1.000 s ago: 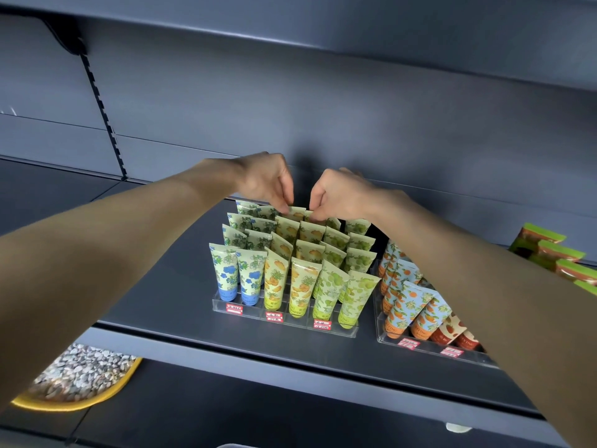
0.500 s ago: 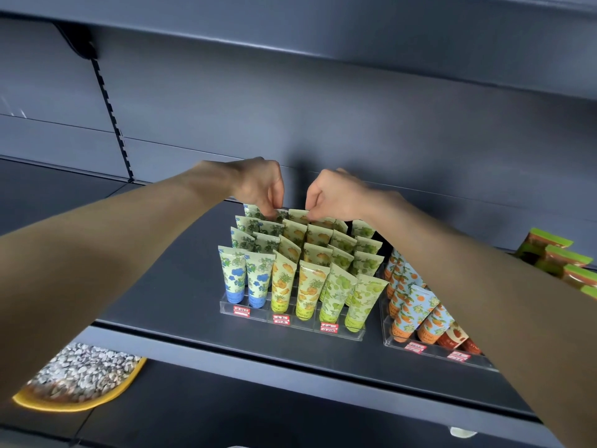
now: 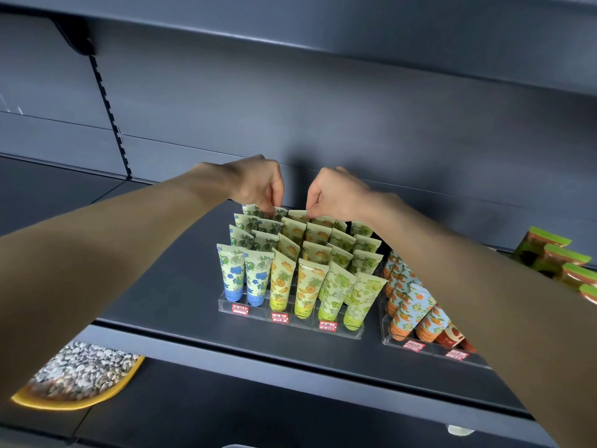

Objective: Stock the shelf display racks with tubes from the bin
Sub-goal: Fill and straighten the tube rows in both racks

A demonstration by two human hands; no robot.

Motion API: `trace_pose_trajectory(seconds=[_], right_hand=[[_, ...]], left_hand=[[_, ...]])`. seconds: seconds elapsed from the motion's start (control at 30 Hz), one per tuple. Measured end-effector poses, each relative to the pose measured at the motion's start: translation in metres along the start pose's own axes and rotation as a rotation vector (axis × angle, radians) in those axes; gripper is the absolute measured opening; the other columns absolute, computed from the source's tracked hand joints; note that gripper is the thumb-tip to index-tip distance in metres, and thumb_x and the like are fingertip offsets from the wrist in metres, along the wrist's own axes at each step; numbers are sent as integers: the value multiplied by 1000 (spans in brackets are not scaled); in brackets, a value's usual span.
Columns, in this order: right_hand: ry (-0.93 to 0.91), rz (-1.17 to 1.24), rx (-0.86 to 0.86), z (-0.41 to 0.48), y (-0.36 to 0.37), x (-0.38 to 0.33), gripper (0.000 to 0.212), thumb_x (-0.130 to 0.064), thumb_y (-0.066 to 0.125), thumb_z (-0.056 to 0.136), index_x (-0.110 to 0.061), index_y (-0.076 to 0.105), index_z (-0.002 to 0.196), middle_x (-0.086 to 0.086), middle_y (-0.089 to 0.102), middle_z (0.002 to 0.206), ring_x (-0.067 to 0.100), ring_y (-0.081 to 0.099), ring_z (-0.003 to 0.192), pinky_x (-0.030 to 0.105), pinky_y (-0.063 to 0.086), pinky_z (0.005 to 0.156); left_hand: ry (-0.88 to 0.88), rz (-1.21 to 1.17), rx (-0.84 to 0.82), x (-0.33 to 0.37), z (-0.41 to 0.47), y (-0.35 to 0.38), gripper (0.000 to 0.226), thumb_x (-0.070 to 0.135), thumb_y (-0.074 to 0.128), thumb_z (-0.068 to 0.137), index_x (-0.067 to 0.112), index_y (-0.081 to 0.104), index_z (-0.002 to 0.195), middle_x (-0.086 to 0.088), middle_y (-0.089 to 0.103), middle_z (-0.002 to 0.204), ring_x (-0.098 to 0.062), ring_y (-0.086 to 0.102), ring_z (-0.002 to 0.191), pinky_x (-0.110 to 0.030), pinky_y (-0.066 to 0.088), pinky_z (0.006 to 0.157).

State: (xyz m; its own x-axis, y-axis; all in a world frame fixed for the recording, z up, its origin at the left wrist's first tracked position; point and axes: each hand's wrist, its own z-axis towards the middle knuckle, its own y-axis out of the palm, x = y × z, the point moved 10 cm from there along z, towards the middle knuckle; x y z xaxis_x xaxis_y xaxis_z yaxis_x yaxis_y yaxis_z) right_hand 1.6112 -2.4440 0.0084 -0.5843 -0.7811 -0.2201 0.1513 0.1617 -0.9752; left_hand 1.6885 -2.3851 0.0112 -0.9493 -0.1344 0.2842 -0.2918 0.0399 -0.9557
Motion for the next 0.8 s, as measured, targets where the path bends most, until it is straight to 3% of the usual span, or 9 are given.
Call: trace_pose_trajectory(seconds=[0.17, 0.5, 0.8], right_hand=[[-16, 6, 19, -1, -3, -2, 28, -22, 74, 73, -29, 60, 51, 6, 67, 90, 28, 62, 93, 38, 53, 87], [7, 27, 17, -1, -2, 0, 24, -22, 72, 74, -28, 61, 54, 6, 66, 93, 28, 60, 95, 38, 53, 85], [19, 17, 5, -1, -1, -2, 22, -25, 73, 72, -28, 62, 54, 5, 66, 93, 28, 61, 95, 39, 53, 85]], left_hand=[[15, 35, 34, 1, 1, -2, 6, 19, 73, 78, 24, 72, 81, 9, 67, 69, -16, 65, 81, -27, 50, 76], [-11, 34, 32, -1, 0, -5, 7, 24, 69, 81, 20, 73, 85, 0, 72, 85, -16, 62, 90, -33, 50, 86], [-18, 51, 9, -1, -2, -3, 10, 25, 68, 82, 20, 73, 89, 1, 70, 84, -16, 62, 92, -35, 50, 89]])
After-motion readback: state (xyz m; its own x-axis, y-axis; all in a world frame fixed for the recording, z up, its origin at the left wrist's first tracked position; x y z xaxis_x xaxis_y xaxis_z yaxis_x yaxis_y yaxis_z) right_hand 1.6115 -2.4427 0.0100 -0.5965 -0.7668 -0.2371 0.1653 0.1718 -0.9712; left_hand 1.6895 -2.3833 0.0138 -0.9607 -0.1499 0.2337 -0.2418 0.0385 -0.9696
